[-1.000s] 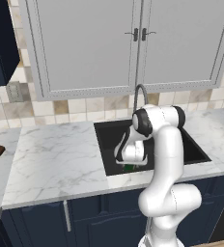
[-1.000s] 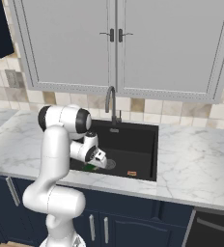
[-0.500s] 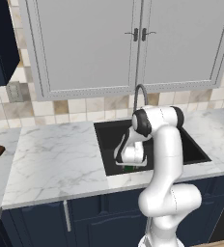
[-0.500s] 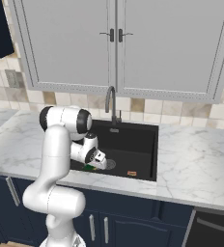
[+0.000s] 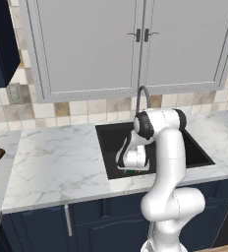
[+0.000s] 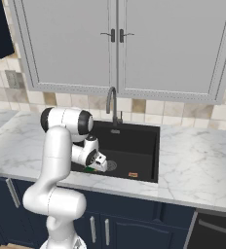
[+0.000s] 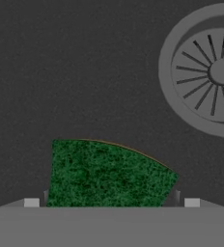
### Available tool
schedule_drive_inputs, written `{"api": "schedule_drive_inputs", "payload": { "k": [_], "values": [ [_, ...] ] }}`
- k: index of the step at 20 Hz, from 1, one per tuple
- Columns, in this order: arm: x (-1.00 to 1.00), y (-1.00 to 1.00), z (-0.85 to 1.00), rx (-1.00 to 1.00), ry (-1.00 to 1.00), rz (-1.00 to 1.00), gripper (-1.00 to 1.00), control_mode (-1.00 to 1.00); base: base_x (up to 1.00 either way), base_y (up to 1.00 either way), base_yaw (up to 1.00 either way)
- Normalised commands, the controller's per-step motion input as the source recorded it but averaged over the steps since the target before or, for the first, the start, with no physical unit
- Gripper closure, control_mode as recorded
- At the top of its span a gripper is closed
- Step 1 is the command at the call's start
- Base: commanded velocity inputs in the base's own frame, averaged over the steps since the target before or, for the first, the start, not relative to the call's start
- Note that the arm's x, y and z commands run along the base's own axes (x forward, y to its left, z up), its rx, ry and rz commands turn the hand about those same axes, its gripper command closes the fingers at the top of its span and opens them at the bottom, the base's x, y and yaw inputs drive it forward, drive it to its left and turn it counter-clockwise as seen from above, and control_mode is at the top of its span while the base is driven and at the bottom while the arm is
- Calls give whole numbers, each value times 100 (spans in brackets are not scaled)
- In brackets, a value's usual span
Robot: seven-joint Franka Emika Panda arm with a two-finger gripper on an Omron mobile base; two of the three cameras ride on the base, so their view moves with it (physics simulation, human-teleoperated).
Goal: Pick up the sponge and bar soap from the sink, and place them back in the cabinet, and close the cabinet door.
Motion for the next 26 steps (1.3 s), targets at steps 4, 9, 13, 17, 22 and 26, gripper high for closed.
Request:
{"api": "schedule_drive_inputs", "payload": {
  "k": [4,9,13,17,22,26],
  "values": [
    [-3,3,-9,0,0,0,-100,-100,0,0,0],
    [-4,5,-9,0,0,0,-100,-100,0,0,0],
    [-5,14,-11,0,0,0,-100,-100,0,0,0],
    [-2,15,-6,0,0,0,-100,-100,0,0,0],
    [0,3,-1,0,0,0,-100,-100,0,0,0],
    [0,0,0,0,0,0,-100,-100,0,0,0]
  ]
}}
